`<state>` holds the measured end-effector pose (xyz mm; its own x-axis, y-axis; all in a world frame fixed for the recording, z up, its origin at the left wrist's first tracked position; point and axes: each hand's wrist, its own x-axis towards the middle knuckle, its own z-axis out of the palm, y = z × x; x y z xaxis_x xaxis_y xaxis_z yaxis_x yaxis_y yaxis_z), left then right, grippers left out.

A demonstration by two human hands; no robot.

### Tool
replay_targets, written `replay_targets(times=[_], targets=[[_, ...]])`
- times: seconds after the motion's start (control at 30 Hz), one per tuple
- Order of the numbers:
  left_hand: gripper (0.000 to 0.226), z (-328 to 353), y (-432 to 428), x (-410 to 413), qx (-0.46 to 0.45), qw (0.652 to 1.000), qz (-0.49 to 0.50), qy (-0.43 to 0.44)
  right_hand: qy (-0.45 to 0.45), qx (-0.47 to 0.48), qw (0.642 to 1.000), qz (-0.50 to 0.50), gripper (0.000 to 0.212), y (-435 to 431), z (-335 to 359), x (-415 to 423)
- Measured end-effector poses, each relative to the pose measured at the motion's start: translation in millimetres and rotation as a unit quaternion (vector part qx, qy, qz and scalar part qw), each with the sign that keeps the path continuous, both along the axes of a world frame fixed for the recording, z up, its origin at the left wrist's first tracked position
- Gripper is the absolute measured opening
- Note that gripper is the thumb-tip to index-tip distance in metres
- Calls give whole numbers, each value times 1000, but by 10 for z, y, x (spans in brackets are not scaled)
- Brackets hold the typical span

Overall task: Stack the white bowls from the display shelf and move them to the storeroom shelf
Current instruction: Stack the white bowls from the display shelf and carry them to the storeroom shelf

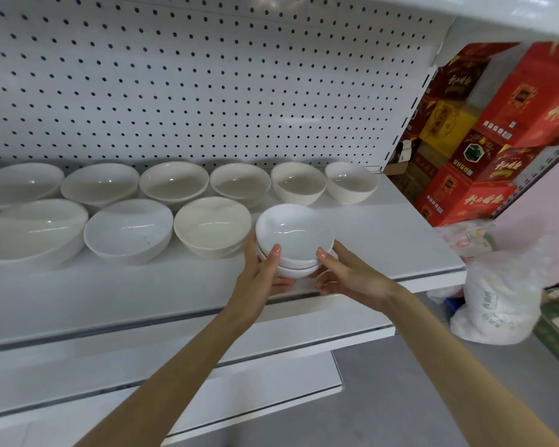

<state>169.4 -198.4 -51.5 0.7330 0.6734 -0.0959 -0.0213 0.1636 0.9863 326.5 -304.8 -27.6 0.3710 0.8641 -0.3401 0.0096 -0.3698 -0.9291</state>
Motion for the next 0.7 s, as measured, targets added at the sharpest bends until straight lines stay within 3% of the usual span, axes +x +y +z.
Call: replay_targets(times=[0.23, 0.43, 0.6, 0.7], targets=[[49, 137, 27, 270, -40, 999, 17, -13, -56, 9, 998, -38, 59, 185, -18, 151], [52, 121, 146, 281, -11, 1000, 6, 20, -94, 5, 994, -58, 61, 274, -22, 156], [55, 242, 131, -27, 43, 995, -21, 89, -267, -25, 961, -73, 87, 209, 86, 194], [39, 310, 158, -360, 96, 992, 9, 79, -353, 5, 935, -46, 90, 191, 287, 168]])
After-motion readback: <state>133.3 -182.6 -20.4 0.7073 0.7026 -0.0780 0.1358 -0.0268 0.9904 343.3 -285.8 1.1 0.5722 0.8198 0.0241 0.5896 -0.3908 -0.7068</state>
